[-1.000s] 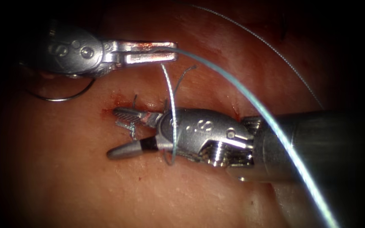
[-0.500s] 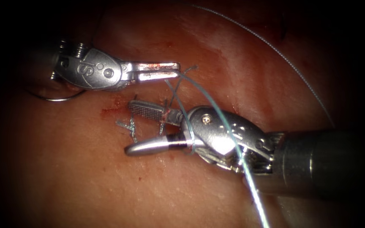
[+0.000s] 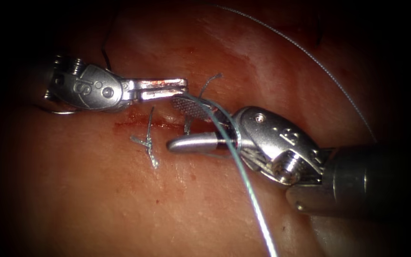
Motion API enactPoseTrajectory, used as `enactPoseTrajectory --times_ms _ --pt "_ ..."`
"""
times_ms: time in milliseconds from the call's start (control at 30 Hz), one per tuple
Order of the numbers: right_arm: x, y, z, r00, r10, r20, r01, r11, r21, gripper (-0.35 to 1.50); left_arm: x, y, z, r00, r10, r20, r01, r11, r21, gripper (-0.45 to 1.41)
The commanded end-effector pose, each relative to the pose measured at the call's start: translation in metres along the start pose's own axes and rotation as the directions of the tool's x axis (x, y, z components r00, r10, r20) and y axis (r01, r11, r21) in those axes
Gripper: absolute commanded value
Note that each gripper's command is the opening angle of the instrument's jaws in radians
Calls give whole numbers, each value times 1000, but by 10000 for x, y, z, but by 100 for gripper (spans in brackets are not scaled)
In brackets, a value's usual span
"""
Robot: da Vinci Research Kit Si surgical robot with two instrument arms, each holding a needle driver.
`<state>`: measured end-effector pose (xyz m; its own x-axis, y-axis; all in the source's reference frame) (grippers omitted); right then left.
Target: Wound Closure
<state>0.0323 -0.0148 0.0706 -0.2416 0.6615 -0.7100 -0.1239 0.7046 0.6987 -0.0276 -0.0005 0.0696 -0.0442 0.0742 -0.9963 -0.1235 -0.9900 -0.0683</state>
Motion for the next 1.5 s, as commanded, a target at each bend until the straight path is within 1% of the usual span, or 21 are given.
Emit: enactPoseTrajectory --times_ms 33,133,233,300,500,567,667,767,867,967,1000,1067,1133,1200,1267,1300,1433,1500 --pt "-7 0 6 1000 9 -12 -9 1000 -4 64 -8 2 6 1000 3 -1 -3 1000 -2 -45" --pt "-6 0 5 999 28 -29 -28 1000 2 64 -10 4 6 1000 0 -1 0 1000 -2 -45" --pt "0 -7 5 992 89 -92 -87 996 27 61 -19 6 6 1000 -10 -1 10 1000 -6 -45" --pt "3 -9 5 987 107 -119 -103 994 38 61 -22 8 5 1000 -7 -1 7 1000 -6 -45" --pt "2 -6 1 985 123 -120 -118 992 43 61 -19 13 3 1000 -7 -2 7 1000 -7 -45" --pt "-2 -1 0 983 125 -136 -126 992 0 59 -14 21 4 1000 -7 -5 7 1000 -13 -45" --pt "-8 8 -1 972 164 -171 -181 980 -83 59 -7 27 7 1000 -9 -10 9 1000 -22 -45" --pt "-9 13 -4 973 165 -160 -190 970 -149 59 -2 28 10 1000 -13 -12 13 1000 -25 -45" --pt "-11 15 -8 973 181 -146 -211 951 -226 61 3 28 13 1000 -17 -13 16 999 -27 -45" --pt "-17 17 -13 967 221 -129 -250 921 -297 63 5 29 16 1000 -18 -14 17 999 -28 -45" --pt "-23 18 -17 964 242 -114 -267 897 -352 64 6 30 19 1000 -18 -14 18 999 -29 -45" --pt "-29 19 -21 955 274 -111 -295 868 -399 64 7 30 22 1000 -19 -18 18 999 -29 -45" --pt "-43 23 -26 941 319 -115 -335 818 -467 66 9 28 26 1000 -21 -19 20 999 -31 -45" --pt "-60 30 -31 924 357 -136 -372 761 -531 71 9 26 30 1000 -22 -18 22 999 -34 -45" --pt "-66 34 -31 919 370 -136 -380 745 -549 71 9 26 32 1000 -22 -15 22 999 -36 -45" --pt "-68 38 -30 915 377 -143 -388 726 -568 71 7 24 33 1000 -22 -16 21 999 -36 -45" --pt "-68 45 -24 913 375 -159 -391 697 -601 73 0 18 37 1000 -19 -11 19 999 -41 -45" --pt "-68 48 -20 911 371 -179 -398 680 -616 74 -10 14 39 1000 -13 -7 13 999 -46 -45"
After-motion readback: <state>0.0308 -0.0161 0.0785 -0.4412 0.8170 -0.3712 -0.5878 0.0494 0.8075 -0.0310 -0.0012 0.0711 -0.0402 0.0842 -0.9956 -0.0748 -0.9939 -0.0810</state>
